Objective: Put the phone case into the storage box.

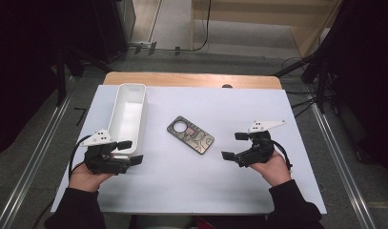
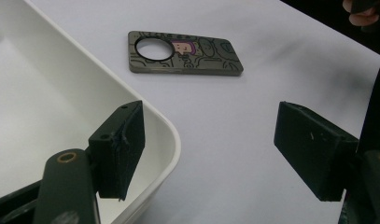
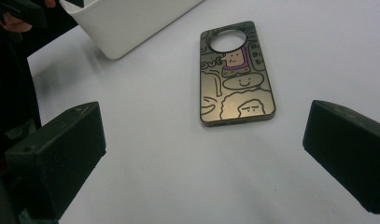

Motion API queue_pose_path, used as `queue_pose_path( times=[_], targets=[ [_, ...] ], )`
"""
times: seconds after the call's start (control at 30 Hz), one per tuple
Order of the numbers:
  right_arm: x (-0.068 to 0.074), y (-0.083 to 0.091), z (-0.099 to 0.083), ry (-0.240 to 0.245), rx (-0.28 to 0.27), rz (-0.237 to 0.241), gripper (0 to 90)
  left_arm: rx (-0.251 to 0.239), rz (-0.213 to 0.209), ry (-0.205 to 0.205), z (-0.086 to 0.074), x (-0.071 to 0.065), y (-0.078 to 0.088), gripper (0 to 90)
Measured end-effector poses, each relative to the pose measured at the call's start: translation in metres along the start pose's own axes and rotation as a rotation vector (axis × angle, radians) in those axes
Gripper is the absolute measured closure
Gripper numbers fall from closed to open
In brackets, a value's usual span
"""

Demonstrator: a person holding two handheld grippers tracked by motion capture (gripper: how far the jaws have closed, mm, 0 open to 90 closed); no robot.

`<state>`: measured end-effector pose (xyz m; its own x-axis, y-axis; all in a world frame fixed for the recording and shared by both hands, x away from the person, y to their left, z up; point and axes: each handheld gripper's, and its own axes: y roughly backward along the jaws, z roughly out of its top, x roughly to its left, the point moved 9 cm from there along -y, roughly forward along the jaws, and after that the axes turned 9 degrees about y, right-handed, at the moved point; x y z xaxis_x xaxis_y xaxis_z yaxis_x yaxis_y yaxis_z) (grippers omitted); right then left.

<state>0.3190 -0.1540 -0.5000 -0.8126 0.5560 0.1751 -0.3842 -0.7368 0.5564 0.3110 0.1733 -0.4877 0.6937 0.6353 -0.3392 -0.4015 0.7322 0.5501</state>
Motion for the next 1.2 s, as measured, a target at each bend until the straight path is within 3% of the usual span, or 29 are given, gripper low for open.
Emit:
queue_pose_path(
  times=[0.17, 0.37, 1.2],
  targets=[
    [0.0, -0.007, 0.004, -0.015, 0.012, 0.021, 0.0, -0.002, -0.004, 0.003, 0.001, 0.0, 0.001, 24.5],
    [-0.005, -0.013, 0.009, -0.028, 0.005, 0.01, 0.0, -0.001, -0.006, 0.004, 0.0, -0.001, 0.0, 24.5],
    [-0.018, -0.042, 0.021, -0.015, 0.043, -0.014, 0.0, 0.0, -0.006, 0.0, 0.0, -0.001, 0.0, 24.5]
  ],
)
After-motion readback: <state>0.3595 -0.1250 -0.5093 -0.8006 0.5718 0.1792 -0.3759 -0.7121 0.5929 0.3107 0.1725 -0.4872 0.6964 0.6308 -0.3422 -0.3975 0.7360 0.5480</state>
